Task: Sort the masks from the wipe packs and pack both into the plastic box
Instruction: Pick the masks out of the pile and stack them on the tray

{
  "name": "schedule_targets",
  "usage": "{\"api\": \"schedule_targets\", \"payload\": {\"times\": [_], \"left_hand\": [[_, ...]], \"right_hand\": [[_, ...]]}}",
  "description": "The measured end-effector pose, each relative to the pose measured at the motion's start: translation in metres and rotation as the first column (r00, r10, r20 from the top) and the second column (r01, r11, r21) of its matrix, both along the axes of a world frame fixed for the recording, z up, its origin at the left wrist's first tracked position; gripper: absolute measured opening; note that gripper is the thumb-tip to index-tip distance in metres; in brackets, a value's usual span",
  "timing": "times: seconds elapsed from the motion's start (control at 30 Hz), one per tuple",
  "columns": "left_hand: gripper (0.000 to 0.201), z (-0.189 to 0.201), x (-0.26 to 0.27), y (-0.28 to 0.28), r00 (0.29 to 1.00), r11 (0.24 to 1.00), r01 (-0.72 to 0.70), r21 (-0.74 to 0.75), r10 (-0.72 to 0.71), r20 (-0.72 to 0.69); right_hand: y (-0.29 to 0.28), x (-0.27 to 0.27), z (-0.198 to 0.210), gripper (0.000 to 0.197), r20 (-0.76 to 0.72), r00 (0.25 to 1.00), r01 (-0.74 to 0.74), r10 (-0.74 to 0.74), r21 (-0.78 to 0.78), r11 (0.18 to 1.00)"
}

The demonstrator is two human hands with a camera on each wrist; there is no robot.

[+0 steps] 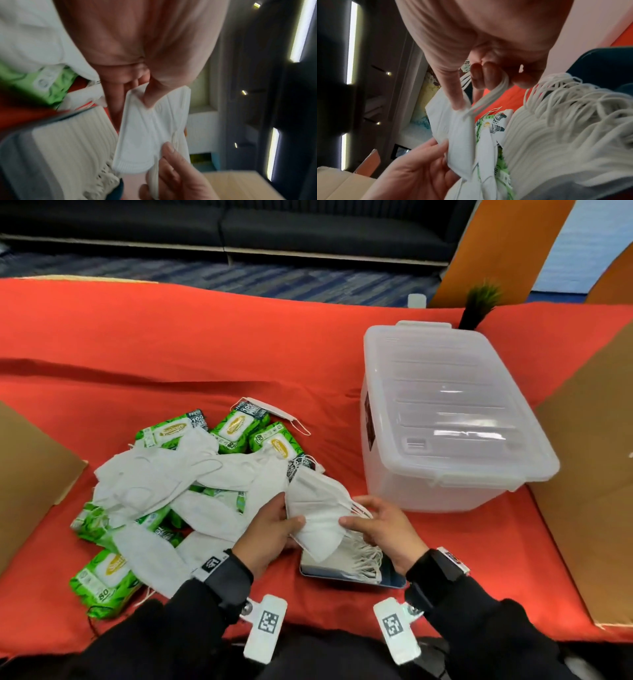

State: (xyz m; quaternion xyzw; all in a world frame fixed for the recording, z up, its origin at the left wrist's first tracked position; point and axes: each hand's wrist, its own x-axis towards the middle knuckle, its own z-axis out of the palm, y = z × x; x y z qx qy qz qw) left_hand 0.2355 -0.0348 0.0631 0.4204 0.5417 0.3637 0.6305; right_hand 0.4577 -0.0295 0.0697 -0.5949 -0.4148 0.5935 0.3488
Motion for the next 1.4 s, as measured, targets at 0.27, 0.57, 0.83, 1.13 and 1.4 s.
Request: {"api": "schedule_targets", "payload": {"times": [0.27,0.57,0.83,1.13,1.4], "left_hand": [[0.071,0.034,-0.004,0.032,0.681,0.673,0.632,0.385,-0.246,-0.690],[0.022,-0.005,-0.041,0.026,0.606,0.731,0.663,0.165,-0.393,-0.692],[0.019,-0.033,-0.065,0.010,0.983,0.923,-0.166,-0.348,0.182,0.014],[0.017,-0.007,-0.058,0.004,0.965,0.978,-0.010,0.208,0.064,-0.255],[0.033,-0.035,0.014,-0.001,0.360,0.416,0.875,0.248,-0.216,-0.908]], "right_hand": [[-0.001,0.027,0.002,0.020,0.282,0.903,-0.373,0.323,0.144,0.917],[0.016,0.041,0.002,0.008,-0.102,0.992,-0.073,0.069,-0.039,0.997],[0.011,0.009,-0.023,0.119,0.590,0.673,-0.569,0.447,0.026,0.822],[0.039,0.012,-0.054,0.089,0.821,0.372,-0.664,0.432,-0.090,0.742],[0.051,0.007,-0.053,0.081,0.776,0.394,-0.691,0.493,-0.104,0.715]]}}
